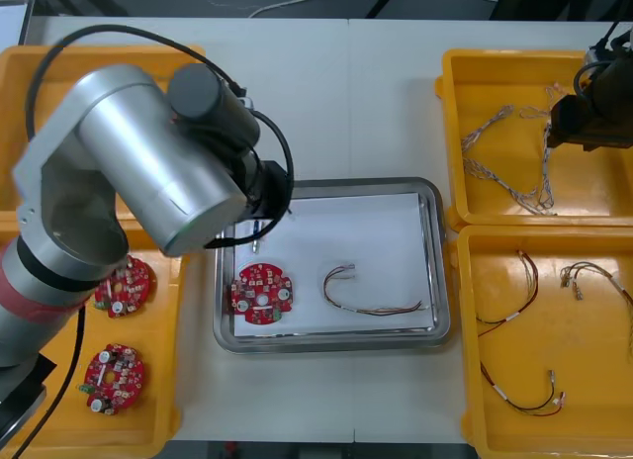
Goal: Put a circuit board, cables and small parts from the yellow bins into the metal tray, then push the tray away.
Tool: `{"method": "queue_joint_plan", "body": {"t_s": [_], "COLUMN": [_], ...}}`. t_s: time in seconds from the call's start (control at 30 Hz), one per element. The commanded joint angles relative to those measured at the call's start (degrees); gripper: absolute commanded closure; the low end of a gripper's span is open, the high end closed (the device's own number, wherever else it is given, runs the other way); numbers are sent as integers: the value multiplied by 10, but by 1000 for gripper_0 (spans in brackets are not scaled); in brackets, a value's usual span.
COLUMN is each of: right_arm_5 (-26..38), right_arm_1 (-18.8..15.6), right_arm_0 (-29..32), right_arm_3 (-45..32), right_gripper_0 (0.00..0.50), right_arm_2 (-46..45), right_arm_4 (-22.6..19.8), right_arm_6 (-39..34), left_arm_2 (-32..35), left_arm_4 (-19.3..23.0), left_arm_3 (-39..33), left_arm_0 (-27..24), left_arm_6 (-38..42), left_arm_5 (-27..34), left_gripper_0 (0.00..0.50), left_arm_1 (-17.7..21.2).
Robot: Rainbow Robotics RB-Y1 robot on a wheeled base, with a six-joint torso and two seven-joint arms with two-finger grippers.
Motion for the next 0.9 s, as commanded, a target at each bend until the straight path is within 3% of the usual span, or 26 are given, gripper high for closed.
{"method": "queue_joint_plan", "body": {"t_s": [0.03,0.37,0.7,0.9], "right_arm_5": [0,-36,-42,-53], "right_arm_1": [7,29,36,39], "right_arm_0": [20,49,58,66], "right_arm_3": [-8,-8,-8,-8], "right_gripper_0": [0,0,0,0], "right_arm_2": [-24,-26,-26,-26], "right_arm_4": [-4,1,7,8], "right_arm_6": [27,34,33,33], "left_arm_2": [47,122,141,152], "left_arm_4": [40,117,119,130], "left_arm_3": [-29,-31,-22,20], "left_arm_0": [-7,-11,-10,-9], "left_arm_6": [49,33,24,-8], "left_arm_5": [24,33,39,35], "left_gripper_0": [0,0,0,0], "left_arm_1": [41,99,149,179]}}
